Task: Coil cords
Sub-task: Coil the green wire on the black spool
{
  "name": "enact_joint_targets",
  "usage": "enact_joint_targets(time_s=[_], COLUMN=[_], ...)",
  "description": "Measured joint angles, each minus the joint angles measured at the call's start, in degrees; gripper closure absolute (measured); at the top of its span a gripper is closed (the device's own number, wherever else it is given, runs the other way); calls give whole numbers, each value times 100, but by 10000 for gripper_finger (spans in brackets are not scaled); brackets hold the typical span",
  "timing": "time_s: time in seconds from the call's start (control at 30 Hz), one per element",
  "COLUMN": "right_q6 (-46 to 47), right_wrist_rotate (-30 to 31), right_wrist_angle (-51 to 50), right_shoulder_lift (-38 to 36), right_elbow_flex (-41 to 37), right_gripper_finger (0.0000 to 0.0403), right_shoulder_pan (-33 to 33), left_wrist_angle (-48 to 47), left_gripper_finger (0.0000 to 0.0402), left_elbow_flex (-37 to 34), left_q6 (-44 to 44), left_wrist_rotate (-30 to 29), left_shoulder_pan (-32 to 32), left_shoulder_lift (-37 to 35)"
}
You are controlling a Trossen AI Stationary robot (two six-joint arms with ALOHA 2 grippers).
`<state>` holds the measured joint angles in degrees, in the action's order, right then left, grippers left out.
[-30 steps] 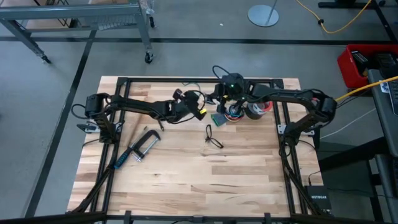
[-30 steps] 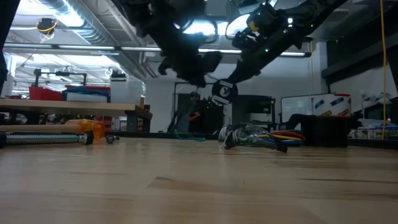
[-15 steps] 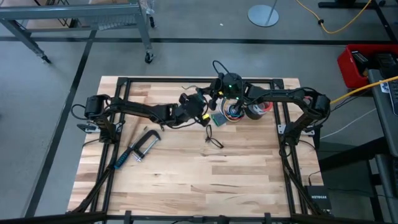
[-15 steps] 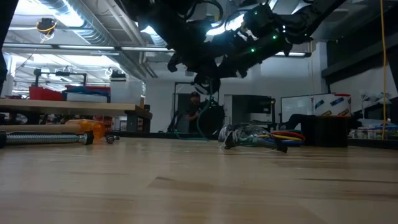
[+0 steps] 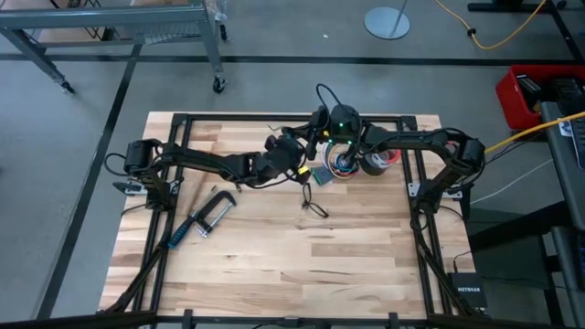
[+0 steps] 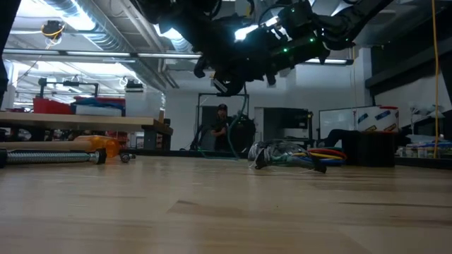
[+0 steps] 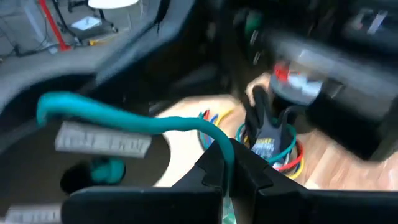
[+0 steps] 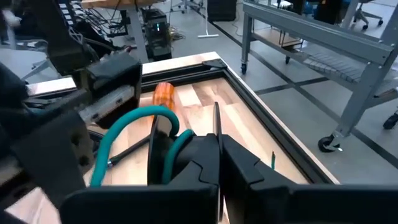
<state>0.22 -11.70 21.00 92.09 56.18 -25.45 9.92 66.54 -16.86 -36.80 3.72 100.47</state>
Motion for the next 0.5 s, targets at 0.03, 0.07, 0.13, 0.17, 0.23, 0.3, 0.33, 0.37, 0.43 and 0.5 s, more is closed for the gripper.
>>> enact_joint_targets(time_s=[0.03, 0.07, 0.13, 0.17, 0.23, 0.3, 0.33, 0.37, 0.43, 0.5], right_q6=[19, 77, 152, 156, 160, 186, 229, 252, 289, 359], right_wrist_rotate=[-32, -95, -145, -147, -172, -341, -437, -544, -762, -815], right_wrist_angle=[-1, -1, 29, 39, 55, 99, 164, 226, 348, 405], right_shoulder_lift=[0, 0, 0, 0, 0, 0, 0, 0, 0, 0], right_elbow_flex=[0, 0, 0, 0, 0, 0, 0, 0, 0, -3], right_gripper_finger=[400, 400, 400, 400, 400, 400, 400, 400, 400, 400], right_shoulder_pan=[0, 0, 0, 0, 0, 0, 0, 0, 0, 0], left_wrist_angle=[68, 76, 111, 117, 137, 139, 149, 166, 218, 222], left_gripper_finger=[401, 401, 401, 401, 401, 401, 401, 401, 401, 401], left_elbow_flex=[0, 0, 0, 0, 0, 0, 0, 0, 2, 0], left_q6=[74, 98, 109, 109, 111, 111, 113, 113, 104, 102], left_wrist_rotate=[0, 0, 2, 2, 18, 120, 177, 206, 218, 208], left_shoulder_pan=[-1, -3, -3, -3, -3, -3, -3, -3, -3, -8], left_shoulder_lift=[0, 0, 0, 1, 0, 1, 1, 4, 29, 37])
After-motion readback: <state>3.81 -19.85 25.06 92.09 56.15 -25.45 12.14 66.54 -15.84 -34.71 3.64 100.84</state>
